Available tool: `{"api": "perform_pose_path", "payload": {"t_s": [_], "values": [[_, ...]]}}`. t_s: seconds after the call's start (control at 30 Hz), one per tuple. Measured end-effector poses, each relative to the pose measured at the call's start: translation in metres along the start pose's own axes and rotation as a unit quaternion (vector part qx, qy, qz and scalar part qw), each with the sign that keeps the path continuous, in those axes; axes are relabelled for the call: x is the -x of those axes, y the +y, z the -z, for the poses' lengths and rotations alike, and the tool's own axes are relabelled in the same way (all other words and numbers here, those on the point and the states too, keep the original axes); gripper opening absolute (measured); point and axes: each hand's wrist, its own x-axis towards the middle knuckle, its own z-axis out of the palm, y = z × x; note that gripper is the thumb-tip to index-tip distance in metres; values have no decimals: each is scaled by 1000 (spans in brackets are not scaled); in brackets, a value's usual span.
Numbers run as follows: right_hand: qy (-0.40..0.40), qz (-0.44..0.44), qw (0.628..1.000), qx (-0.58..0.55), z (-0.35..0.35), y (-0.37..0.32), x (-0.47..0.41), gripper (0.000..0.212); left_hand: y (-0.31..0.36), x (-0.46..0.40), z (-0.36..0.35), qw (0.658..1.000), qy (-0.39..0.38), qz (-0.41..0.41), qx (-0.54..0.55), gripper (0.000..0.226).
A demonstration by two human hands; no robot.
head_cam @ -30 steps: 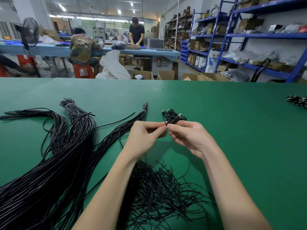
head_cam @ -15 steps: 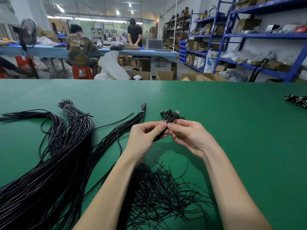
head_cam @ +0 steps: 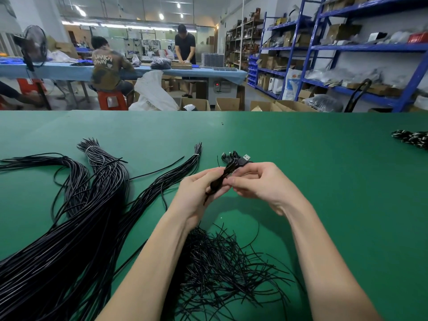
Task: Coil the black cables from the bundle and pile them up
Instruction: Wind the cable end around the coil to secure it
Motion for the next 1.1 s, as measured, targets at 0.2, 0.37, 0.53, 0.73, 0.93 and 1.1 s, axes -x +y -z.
{"api": "perform_pose_path", "payload": {"t_s": [0.2, 0.37, 0.53, 0.73, 0.93, 1.1], "values": [[-61, -35, 996, 48, 11, 0, 1, 20, 2, 4, 1, 997, -46, 64, -13, 12], [-150, 24, 988, 24, 26, 8, 8, 10, 11, 5, 9, 982, -144, 108, -57, 12], [-238, 57, 970, 3, 31, 19, 11, 15, 19, 12, 15, 953, -251, 127, -114, 12], [-282, 36, 956, -76, 29, 27, 12, 19, 22, 18, 18, 925, -326, 105, -164, 12], [-210, 55, 975, 49, 23, 18, 7, 31, 37, 16, 23, 883, -288, 71, -362, 9], [-16, 172, 938, 300, 2, 6, -2, 33, 33, 8, 15, 823, -106, -60, -555, 3]]}}
